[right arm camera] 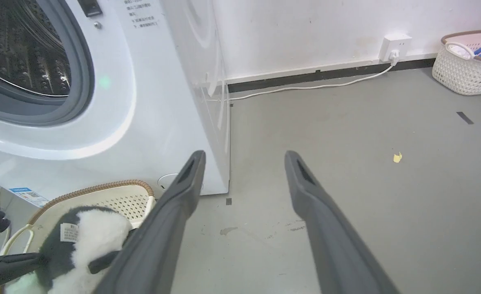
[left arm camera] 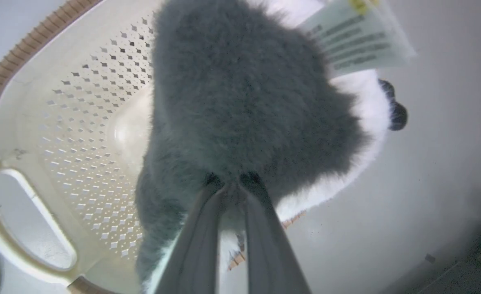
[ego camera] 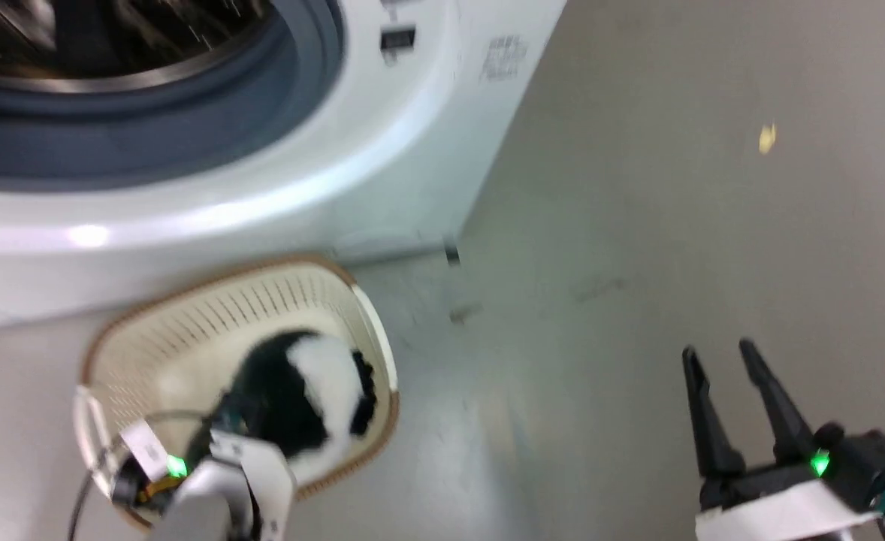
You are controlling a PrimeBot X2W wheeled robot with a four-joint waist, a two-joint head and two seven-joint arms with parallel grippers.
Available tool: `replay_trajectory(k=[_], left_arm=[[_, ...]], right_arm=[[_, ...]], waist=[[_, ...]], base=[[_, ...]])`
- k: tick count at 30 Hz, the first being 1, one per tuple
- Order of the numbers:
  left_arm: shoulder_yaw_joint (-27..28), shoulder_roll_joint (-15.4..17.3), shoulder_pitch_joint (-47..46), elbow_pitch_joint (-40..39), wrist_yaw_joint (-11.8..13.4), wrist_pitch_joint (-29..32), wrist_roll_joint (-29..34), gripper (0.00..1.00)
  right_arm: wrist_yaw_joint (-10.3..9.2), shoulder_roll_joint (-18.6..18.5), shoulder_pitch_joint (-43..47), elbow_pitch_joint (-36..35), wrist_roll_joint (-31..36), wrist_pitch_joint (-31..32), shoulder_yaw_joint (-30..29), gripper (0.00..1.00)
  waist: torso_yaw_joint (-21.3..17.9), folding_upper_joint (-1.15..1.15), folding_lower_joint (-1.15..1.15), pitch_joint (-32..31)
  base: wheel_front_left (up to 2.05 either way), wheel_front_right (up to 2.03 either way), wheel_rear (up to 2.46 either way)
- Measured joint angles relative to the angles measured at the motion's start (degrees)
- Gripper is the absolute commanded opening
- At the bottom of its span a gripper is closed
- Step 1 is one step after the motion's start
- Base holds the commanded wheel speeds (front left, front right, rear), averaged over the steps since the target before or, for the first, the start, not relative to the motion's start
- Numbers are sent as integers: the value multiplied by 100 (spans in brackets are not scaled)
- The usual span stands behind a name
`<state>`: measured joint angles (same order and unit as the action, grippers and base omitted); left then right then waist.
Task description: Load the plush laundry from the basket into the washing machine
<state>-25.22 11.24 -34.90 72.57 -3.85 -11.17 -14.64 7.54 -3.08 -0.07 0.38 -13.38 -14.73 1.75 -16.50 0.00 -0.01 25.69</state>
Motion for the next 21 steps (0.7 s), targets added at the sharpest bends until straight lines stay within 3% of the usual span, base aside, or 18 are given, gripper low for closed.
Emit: replay_trajectory(k=[11,17,21], left_arm=[[-33,-263,1482,-400,-204,-327,-224,0],[127,-254,2224,-1513,-210,-350,-287,0],[336,-183,2732,-2451,-87,-350,-304,0]], right_arm=[[-1,2,779,49,313,-1,-108,100],[-1,3,979,51,427,-1,-45,100],[-1,4,1051,43,432,-1,-98,100]], waist=[[421,0,-2,-1589],[759,0,-1,-2121],[938,0,-1,-2337]], base=[[0,0,0],[0,0,0],[0,0,0]])
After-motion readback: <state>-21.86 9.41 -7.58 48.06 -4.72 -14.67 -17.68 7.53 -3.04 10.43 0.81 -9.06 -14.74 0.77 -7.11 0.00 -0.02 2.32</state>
